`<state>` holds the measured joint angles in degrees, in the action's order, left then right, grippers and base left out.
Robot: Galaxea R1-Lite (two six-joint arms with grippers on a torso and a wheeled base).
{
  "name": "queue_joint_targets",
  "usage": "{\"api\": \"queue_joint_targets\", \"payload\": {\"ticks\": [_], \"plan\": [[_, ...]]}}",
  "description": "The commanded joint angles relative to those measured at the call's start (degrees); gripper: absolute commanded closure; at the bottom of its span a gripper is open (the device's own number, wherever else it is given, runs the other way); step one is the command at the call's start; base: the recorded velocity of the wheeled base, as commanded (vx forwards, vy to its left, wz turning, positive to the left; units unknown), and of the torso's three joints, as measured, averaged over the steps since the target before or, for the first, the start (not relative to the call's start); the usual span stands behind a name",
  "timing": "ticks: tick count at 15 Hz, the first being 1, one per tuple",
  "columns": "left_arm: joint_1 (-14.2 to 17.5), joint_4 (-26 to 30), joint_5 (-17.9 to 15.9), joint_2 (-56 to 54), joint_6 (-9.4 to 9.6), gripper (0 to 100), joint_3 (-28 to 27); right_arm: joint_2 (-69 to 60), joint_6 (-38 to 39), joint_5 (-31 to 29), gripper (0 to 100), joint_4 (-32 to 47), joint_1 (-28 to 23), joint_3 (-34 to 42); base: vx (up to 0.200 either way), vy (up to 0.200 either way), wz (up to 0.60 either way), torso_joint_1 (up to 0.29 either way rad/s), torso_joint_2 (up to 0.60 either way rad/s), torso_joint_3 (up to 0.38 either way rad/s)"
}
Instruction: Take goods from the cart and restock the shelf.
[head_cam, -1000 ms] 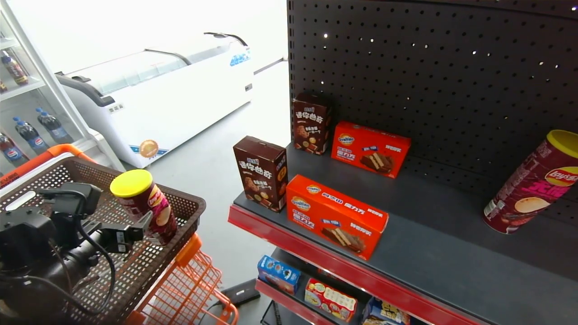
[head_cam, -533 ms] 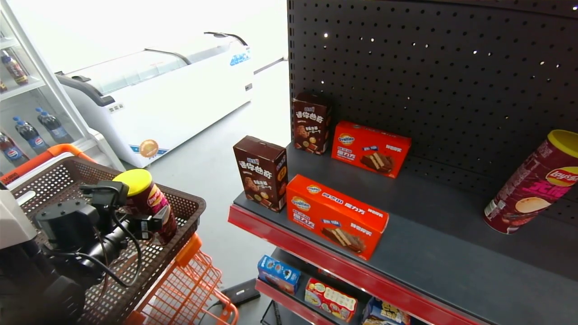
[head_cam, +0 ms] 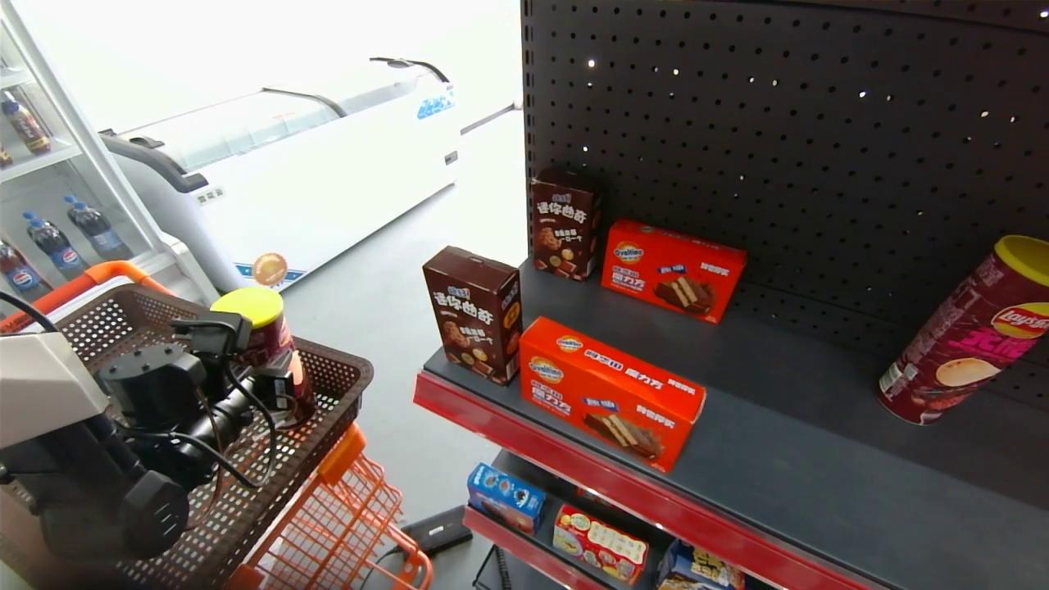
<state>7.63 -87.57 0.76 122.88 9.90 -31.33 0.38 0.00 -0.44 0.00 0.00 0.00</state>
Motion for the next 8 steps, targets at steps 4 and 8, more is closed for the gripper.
{"api": "queue_joint_targets", "payload": {"ticks": [4, 8], "plan": [[0.1, 4.2, -1.7, -9.9, -0.06, 100, -4.2, 0.1, 0.0, 0.0, 0, 0.0, 0.0, 0.0, 0.000, 0.000, 0.00, 0.000, 0.00, 0.000], [-0.1, 22.9, -5.9, -24.2, -0.14, 100, -8.6, 0.1, 0.0, 0.0, 0, 0.0, 0.0, 0.0, 0.000, 0.000, 0.00, 0.000, 0.00, 0.000]]}}
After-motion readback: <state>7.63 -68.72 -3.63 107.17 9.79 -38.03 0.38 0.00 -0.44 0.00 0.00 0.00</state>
